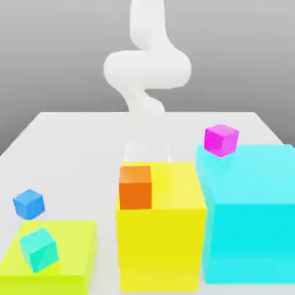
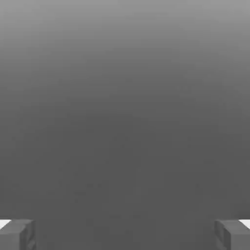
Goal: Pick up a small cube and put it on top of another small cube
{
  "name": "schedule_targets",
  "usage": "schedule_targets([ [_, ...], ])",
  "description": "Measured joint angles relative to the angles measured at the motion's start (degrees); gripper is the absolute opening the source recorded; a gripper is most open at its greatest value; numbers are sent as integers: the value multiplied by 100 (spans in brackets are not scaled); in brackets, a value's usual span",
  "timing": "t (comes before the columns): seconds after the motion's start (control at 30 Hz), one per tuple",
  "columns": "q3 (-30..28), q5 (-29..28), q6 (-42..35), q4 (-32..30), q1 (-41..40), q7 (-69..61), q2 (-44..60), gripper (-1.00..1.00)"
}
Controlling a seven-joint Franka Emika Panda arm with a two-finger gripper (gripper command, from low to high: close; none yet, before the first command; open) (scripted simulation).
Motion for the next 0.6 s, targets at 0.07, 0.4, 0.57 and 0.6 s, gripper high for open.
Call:
schedule_targets([
  [0.07,-313,-19,252,-210,-131,-175,440,0],
  [0.4,-1799,130,1430,-1193,-819,-1162,2490,0],
  [0.57,-2465,433,2010,-1681,-1219,-1821,3553,0],
  [0.6,-2568,524,2125,-1778,-1435,-1975,3773,0],
])
